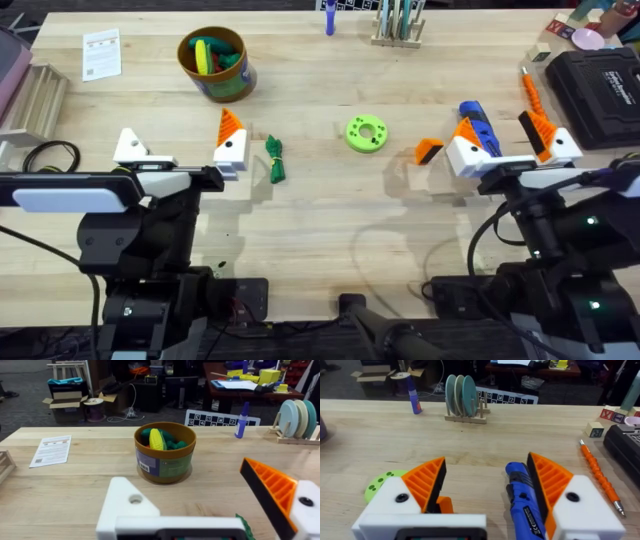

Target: Pick up the gripper from the table and insert it into the empty holder that is missing its gripper. Then pick up a screw, insert it into the mounting hole, and use the screwdriver to tighten it. Finally, clean up the table by picking up the vegetable and placing it into the bucket.

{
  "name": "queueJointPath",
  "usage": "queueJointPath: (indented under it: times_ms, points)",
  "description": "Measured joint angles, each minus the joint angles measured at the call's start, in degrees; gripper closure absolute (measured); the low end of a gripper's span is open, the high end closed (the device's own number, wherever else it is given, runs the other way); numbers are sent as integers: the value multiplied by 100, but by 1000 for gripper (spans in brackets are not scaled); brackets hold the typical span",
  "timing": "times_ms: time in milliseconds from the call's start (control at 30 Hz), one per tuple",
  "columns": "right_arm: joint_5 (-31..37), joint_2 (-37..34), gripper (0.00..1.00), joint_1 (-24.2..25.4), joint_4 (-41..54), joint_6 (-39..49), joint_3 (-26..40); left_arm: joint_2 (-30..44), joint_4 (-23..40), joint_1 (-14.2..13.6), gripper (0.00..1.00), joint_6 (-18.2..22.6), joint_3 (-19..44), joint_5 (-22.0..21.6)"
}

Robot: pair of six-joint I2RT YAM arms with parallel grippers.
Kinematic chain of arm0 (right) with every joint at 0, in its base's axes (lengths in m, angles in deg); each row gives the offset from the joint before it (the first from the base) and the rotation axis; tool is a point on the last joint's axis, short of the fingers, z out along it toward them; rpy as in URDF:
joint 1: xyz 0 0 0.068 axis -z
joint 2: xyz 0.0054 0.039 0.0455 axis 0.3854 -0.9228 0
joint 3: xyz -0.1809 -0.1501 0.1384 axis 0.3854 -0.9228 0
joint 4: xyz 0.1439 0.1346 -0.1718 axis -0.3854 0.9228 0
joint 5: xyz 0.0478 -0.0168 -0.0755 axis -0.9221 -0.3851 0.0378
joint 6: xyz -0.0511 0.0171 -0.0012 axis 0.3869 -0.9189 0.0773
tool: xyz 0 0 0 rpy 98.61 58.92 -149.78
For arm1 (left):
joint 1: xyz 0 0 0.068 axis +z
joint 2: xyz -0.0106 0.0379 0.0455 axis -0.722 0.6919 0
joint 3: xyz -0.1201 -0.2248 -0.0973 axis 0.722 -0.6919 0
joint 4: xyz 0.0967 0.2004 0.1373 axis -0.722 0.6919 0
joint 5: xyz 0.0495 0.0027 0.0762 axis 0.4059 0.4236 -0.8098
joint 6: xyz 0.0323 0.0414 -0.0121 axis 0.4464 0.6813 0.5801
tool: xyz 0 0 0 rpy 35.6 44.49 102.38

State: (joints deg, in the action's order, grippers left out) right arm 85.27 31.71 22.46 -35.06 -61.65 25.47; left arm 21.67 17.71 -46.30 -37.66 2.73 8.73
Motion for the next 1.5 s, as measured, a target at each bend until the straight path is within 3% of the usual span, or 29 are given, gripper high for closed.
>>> queueJointPath:
  times_ms: [367, 600, 700, 933, 1200, 1500]
  points:
    - [-17, 0, 22, 0, -58, -15, 0, 1, -5, 0, 15, 0, 0, 0]
    - [-20, -15, 21, 0, -1565, -15, 61, 1, -280, 0, 15, -2, 93, -38]
    - [-20, -15, 21, 0, -1276, -16, 372, 5, 219, 0, 15, -3, 513, -114]
    - [-22, -348, 21, 0, 502, -17, 2136, 818, 1948, 0, 15, -2, 2550, -364]
    - [-43, -2035, 21, 0, 2789, -17, 4099, 3025, 3949, 0, 15, -2, 4608, -448]
    - [-61, -3829, 21, 0, 4601, -17, 5559, 4977, 5307, 0, 15, -7, 5840, -446]
